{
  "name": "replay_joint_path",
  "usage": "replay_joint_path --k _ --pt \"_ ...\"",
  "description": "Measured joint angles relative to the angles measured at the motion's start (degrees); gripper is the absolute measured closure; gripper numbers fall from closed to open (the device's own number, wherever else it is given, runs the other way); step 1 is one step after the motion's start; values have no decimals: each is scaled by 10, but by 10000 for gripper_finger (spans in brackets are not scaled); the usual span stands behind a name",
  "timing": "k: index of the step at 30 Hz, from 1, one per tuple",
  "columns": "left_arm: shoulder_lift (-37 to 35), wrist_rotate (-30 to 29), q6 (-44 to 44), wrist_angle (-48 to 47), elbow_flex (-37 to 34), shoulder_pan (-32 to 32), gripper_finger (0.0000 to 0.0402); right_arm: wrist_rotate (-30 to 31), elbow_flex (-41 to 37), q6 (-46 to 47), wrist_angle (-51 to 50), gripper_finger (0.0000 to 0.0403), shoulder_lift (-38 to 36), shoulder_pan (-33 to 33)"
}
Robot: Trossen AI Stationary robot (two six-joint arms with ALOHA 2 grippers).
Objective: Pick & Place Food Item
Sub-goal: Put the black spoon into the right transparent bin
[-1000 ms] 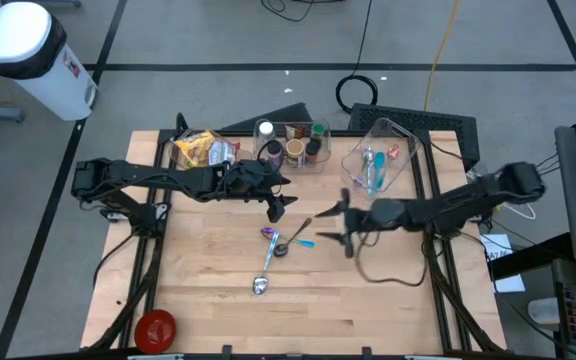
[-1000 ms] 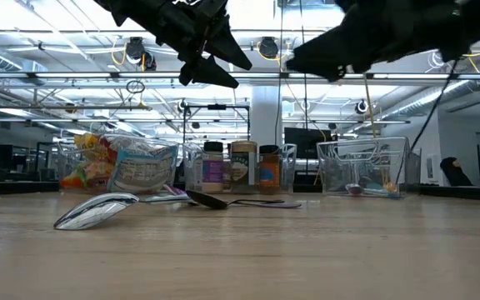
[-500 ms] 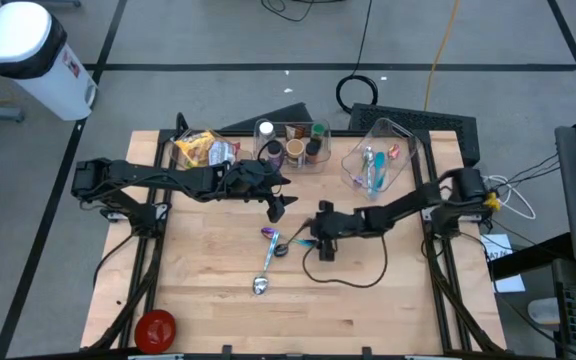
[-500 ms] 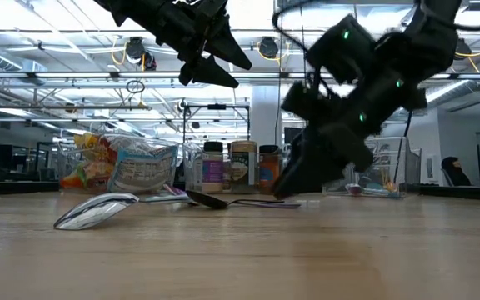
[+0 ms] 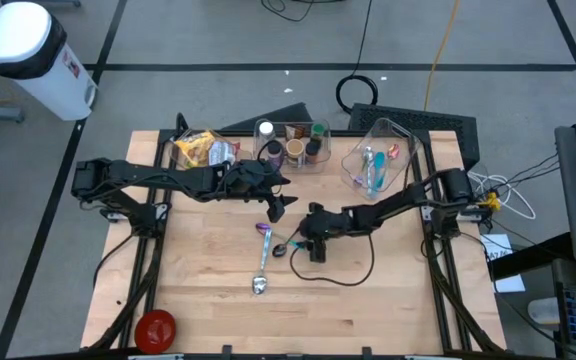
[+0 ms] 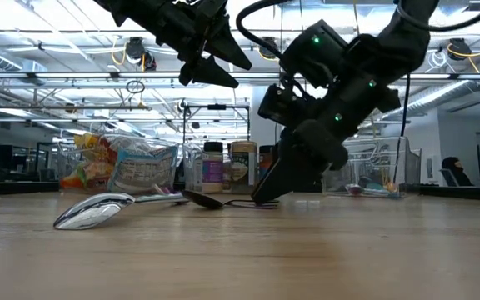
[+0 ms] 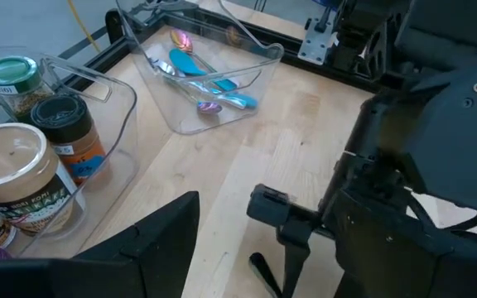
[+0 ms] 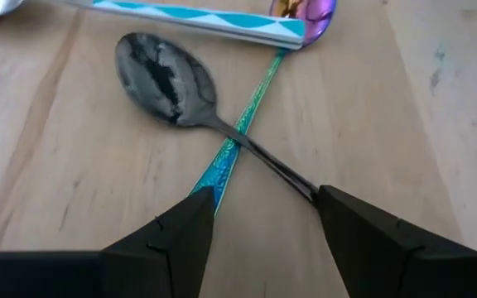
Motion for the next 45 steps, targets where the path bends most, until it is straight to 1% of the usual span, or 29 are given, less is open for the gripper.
replay_joint_path --k 2,5,7,10,16,19,23,28,31,34,37,41,45 --pt "0 0 0 0 0 0 117 -12 0 0 -37 193 -8 0" --pt "0 0 0 0 0 0 117 -50 0 22 -96 193 -23 0" --pt "0 0 0 0 0 0 117 -64 -1 29 -133 193 -37 1" --pt "0 0 0 0 0 0 117 -64 -1 26 -165 193 -63 5" --pt "0 0 0 0 0 0 117 -62 -4 13 -172 193 -129 25" --pt "0 0 0 0 0 0 117 -33 -6 -8 -154 193 -145 43" --pt "0 0 0 0 0 0 117 -3 -5 -64 -126 193 -139 63" --pt "0 0 0 0 0 0 117 -4 -4 -88 -88 193 -90 66" --pt "0 0 0 0 0 0 117 -6 -2 -92 -73 193 -63 54" --pt "0 0 0 0 0 0 117 -28 -2 -81 -77 196 -43 37" --pt "0 0 0 0 0 0 117 -63 -2 -73 -116 218 -41 22" --pt "0 0 0 0 0 0 117 -62 -2 -76 -160 270 -43 16" --pt "0 0 0 0 0 0 117 -61 -2 -79 -182 331 -42 15"
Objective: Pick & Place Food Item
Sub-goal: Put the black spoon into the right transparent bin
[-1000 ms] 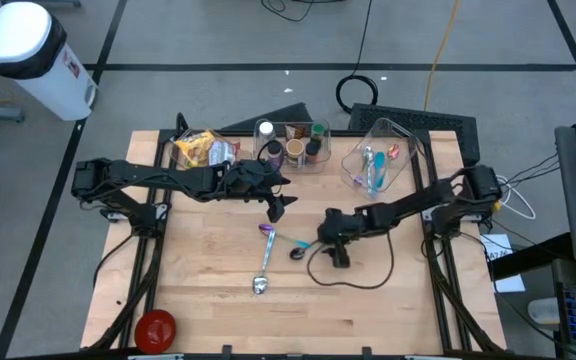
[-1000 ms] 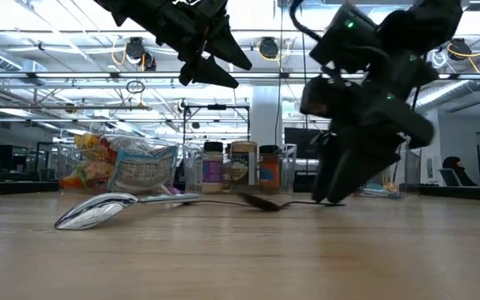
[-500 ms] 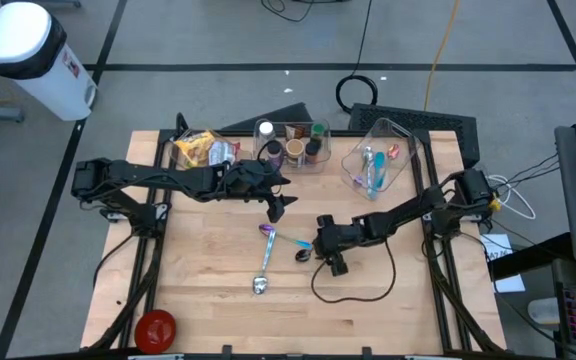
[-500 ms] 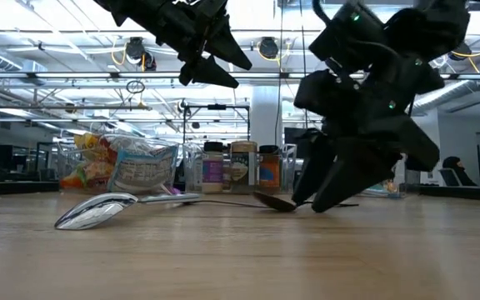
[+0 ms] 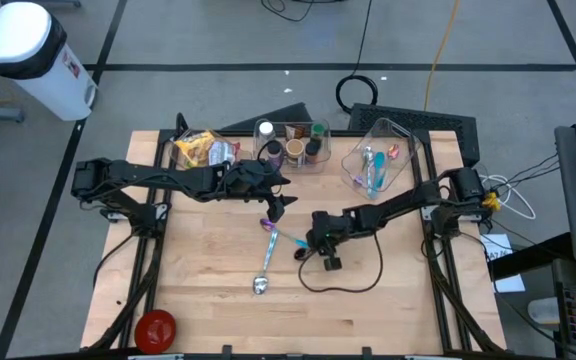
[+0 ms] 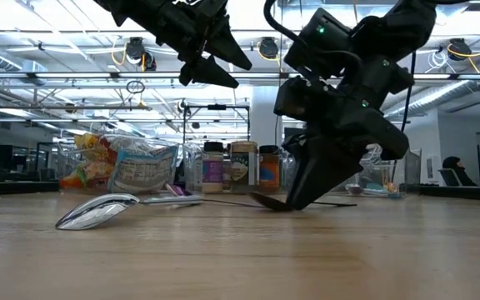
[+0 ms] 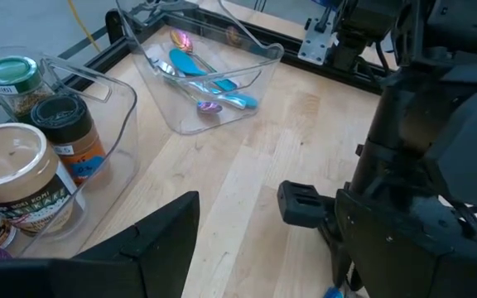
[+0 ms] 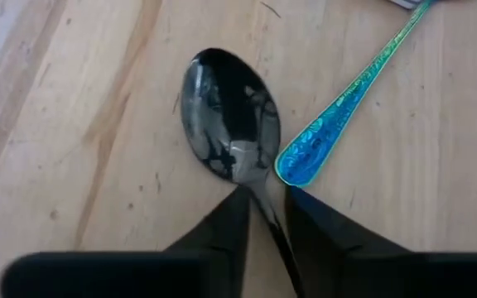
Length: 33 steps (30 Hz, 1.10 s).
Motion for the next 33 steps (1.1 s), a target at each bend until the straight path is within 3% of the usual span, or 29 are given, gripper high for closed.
replay_joint_path --k 5,14,24,33 --pt "0 0 0 0 0 0 117 -2 0 -13 -15 392 0 0" --pt "0 0 0 0 0 0 117 -32 0 -42 -35 398 -27 -4" --pt "0 0 0 0 0 0 117 -27 -5 5 -70 401 -185 27" --pt "0 0 0 0 0 0 117 64 -84 10 -4 402 -361 56"
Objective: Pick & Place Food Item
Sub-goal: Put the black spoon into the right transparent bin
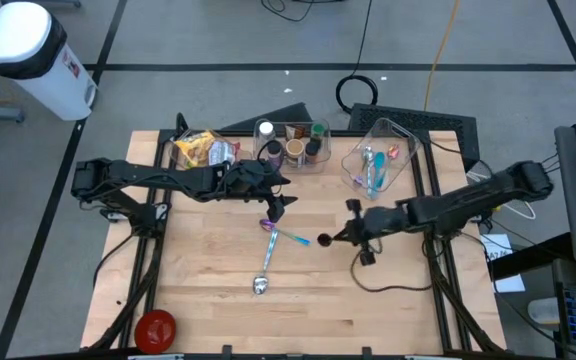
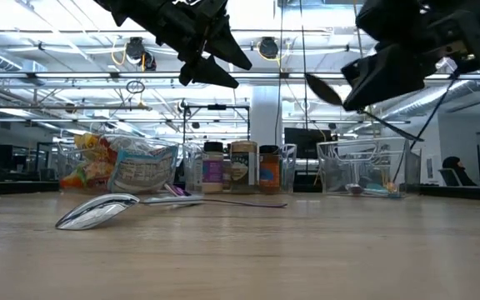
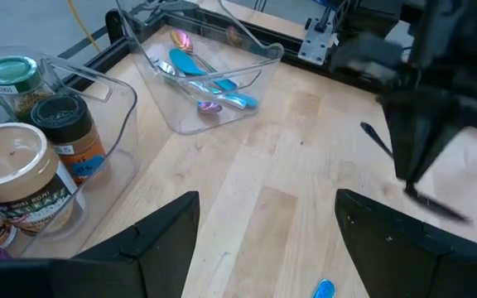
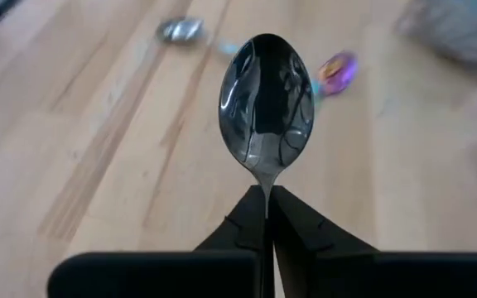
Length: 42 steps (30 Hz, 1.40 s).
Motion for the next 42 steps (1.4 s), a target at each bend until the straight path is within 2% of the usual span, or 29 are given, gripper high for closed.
replay_joint_path --k 5,11,18,22,26,30,39,42 --pt "0 0 0 1 0 0 117 63 -69 1 99 402 -91 -8" --pt "0 0 0 0 0 0 117 144 -149 -42 244 402 -172 -30" --pt "0 0 0 0 0 0 117 256 -250 -103 532 402 -192 -113" --pt "0 0 0 0 0 0 117 305 -310 -79 630 402 -188 -190" --pt "0 0 0 0 0 0 117 313 -348 -20 644 401 -183 -269" --pt "0 0 0 0 0 0 117 311 -359 25 598 400 -178 -320" --pt "0 0 0 0 0 0 117 311 -360 93 548 399 -170 -348" --pt "0 0 0 0 0 0 117 333 -360 141 526 389 -170 -350"
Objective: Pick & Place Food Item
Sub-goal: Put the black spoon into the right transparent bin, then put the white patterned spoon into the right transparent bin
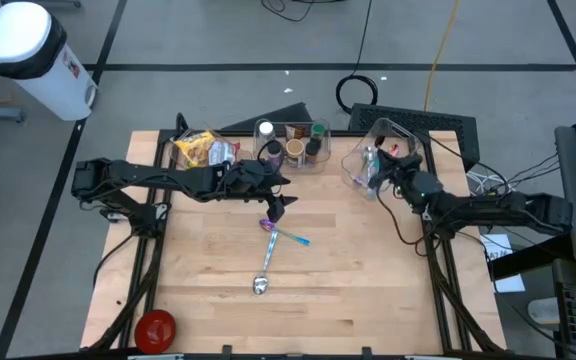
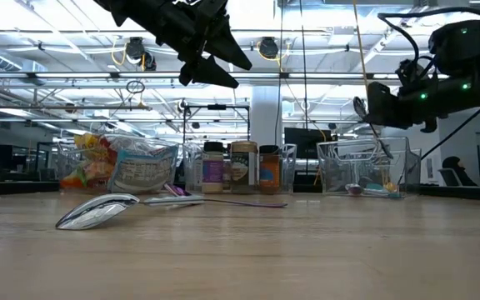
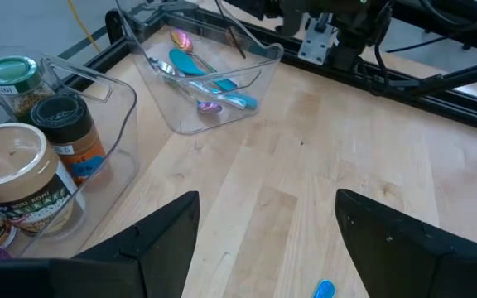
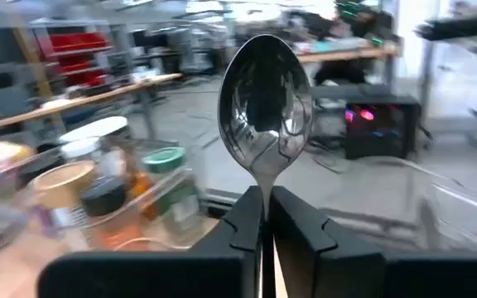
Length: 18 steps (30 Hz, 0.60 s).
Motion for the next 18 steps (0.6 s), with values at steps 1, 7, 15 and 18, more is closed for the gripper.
replay_joint_path --k 1,7,15,18 --pt "0 0 0 0 0 0 117 13 0 14 -7 383 0 0" --pt "0 0 0 0 0 0 117 38 0 53 -40 327 0 -2" --pt "0 0 0 0 0 0 117 38 -1 53 -42 250 0 -2" --pt "0 0 0 0 0 0 117 37 -1 53 -42 231 0 -2"
